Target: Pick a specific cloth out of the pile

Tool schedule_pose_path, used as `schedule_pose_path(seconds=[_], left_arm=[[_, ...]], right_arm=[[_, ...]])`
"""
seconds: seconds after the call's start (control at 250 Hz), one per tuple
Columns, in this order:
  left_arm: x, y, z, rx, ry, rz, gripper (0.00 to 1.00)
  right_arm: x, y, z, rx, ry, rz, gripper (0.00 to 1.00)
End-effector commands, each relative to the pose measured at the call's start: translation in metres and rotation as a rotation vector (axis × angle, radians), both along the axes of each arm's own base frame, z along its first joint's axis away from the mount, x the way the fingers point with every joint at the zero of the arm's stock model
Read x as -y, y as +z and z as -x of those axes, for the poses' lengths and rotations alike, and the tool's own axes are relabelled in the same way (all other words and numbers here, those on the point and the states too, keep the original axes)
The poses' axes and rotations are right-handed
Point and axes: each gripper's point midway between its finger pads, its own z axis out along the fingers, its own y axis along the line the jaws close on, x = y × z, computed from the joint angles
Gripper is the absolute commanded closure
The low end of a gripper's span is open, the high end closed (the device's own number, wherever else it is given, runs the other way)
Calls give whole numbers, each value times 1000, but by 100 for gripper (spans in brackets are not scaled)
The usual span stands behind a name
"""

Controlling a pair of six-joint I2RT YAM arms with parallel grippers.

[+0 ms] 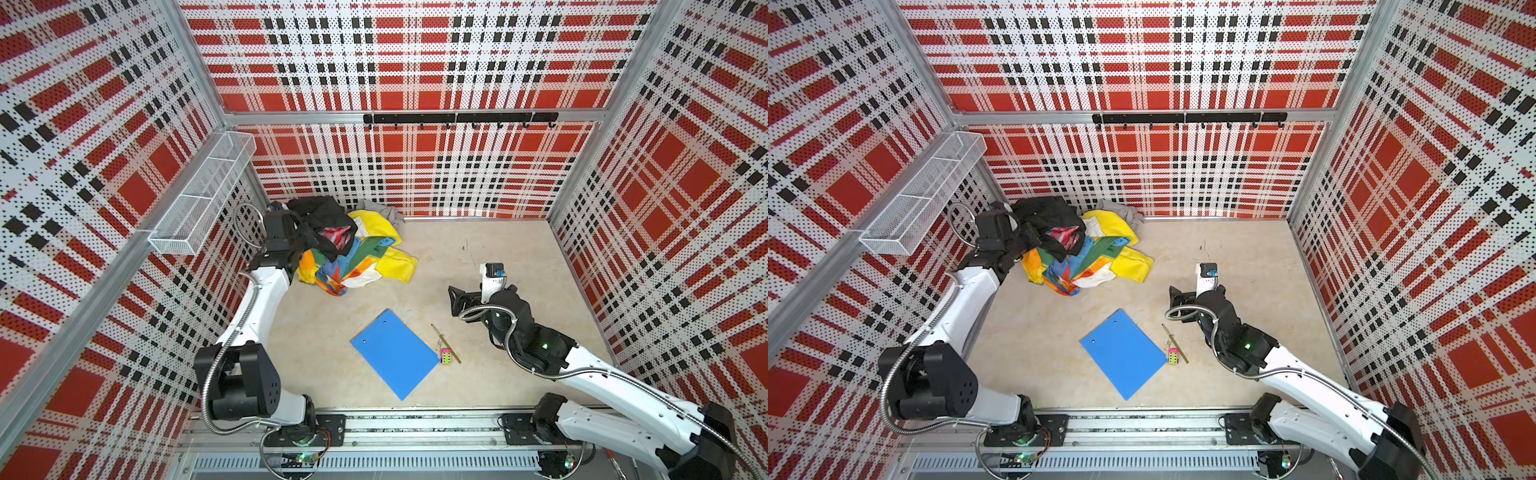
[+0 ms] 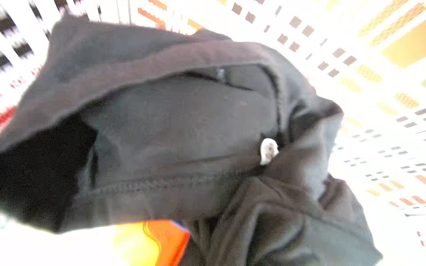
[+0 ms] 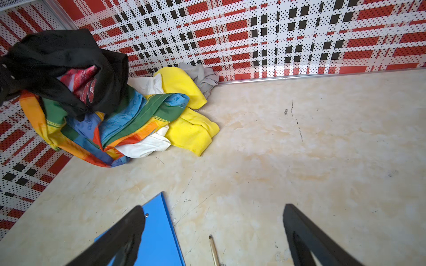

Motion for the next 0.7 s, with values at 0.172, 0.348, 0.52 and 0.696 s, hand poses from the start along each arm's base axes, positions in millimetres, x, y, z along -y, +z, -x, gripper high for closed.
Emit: schedule_pose_path(seconds=[0.172, 0.348, 0.52, 0.696], left_arm=[[36, 56, -58, 106, -27, -266, 100], [85, -8, -81, -14, -133, -282, 100], [119, -78, -89, -118, -225, -261, 97], [119, -110, -106, -163, -247, -255, 93]], right_arm=[[4, 8, 4, 25, -11, -42, 0], [9, 5, 5, 21, -25, -33, 0], [5, 3, 3, 16, -19, -22, 0], [2, 4, 2, 12, -8, -8, 0]])
